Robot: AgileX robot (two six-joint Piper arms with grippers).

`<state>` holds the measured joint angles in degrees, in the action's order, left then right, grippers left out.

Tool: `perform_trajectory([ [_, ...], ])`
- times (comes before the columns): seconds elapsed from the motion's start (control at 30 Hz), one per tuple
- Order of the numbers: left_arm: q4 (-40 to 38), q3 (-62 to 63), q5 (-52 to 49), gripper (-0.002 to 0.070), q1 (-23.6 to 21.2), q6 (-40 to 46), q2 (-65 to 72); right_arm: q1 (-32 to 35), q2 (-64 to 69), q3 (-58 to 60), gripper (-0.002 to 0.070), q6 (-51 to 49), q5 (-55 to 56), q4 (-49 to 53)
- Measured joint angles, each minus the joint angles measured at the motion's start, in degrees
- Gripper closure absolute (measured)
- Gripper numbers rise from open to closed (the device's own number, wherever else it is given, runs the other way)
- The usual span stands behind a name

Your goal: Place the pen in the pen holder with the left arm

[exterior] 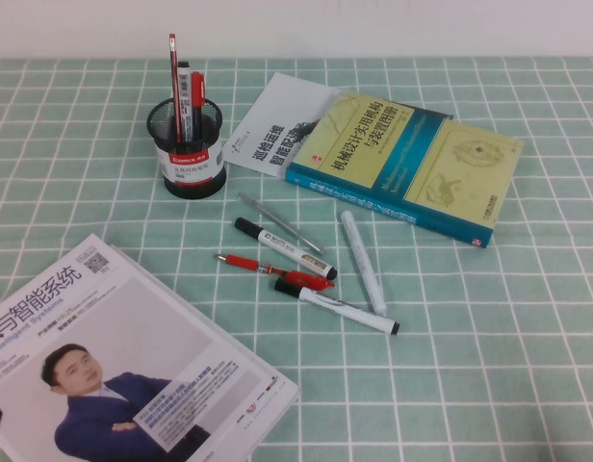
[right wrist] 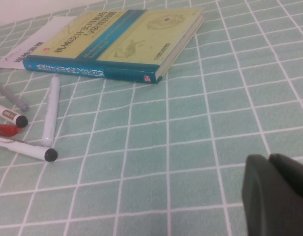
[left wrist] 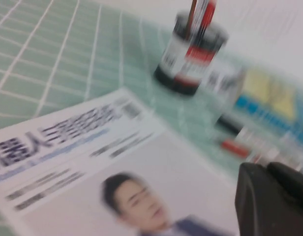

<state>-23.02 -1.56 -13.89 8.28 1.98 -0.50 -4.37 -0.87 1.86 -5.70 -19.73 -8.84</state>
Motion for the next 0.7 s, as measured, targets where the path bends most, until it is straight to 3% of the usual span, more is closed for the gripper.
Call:
perform_trajectory([
  [0.13,-8.56,0.00,6.30,0.0678,0.00,-0.47,0.00,0.00,0.00,0.00,0.0696,0.00,0.00,0.00],
  [0.4,-11.58,0.00,9.78,0.0678,0.00,-1.14,0.00,0.00,0.00,0.00,0.0696,0.00,0.00,0.00],
  [0.7,-11.77,12.56,-1.79,0.0678,0.00,-0.57,13.18,0.00,0.00,0.00,0.0696,0.00,0.00,0.00],
])
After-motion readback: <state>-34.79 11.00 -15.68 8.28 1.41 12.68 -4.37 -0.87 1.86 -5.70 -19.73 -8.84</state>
